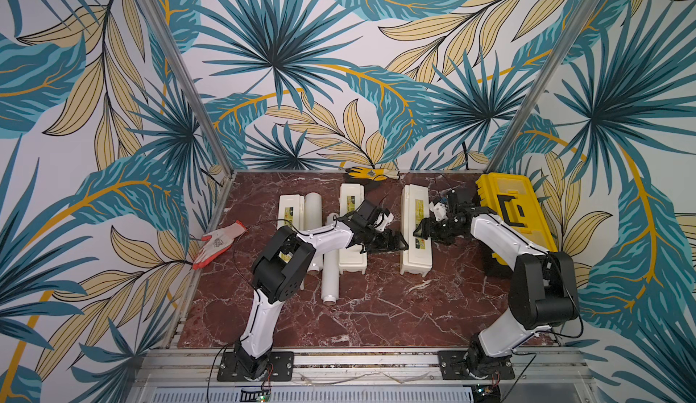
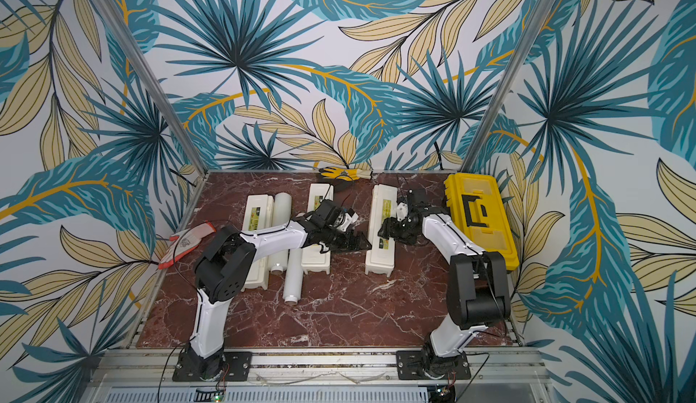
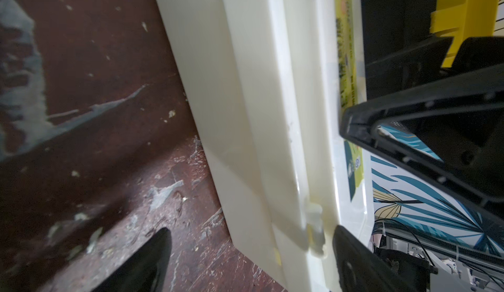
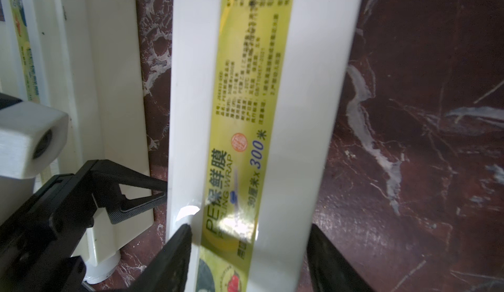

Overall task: Put plastic wrap rolls into dispensers
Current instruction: Close the lid on the plastic wrap cutting box.

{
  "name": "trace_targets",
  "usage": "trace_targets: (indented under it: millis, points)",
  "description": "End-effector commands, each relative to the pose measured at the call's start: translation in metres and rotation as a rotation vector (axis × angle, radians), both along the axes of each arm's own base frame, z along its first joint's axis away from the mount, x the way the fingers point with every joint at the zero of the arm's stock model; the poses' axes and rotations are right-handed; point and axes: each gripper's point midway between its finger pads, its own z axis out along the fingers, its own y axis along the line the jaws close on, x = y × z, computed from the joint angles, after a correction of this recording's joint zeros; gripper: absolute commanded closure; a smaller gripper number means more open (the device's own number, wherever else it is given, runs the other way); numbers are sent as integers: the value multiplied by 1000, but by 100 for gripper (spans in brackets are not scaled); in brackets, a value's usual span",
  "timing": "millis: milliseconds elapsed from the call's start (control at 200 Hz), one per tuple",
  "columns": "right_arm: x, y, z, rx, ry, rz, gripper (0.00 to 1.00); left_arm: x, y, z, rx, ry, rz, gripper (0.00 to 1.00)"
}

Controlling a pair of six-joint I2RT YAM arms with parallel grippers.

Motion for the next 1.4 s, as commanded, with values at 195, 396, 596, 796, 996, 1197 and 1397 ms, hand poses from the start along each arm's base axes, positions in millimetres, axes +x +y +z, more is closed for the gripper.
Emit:
trace_targets:
  millis: [195, 396, 596, 796, 996, 1197, 1397]
  points:
    - [-63, -1, -68, -78, 285, 74, 35, -15, -23, 31, -112, -99, -108, 6]
    - [-63, 1, -69, -68, 285, 72, 35, -22, -26, 43, -148, -135, -131, 6]
    - [-62, 2, -71, -64, 286, 76, 35, -21, -24, 57, -181, -181, -122, 6]
    - [-64, 0, -72, -75, 294, 82, 34, -23, -28, 25, -154, -76, -116, 6]
    - [-64, 3, -71, -61, 293, 84, 34, -33, -17, -26, -70, 6, -94, 9]
    - [-65, 4, -70, -50, 296, 84, 34, -46, 17, -85, 152, 71, -25, 23]
    - [-64, 8, -70, -24, 299, 87, 33, -58, 32, -109, 214, 118, 1, 44]
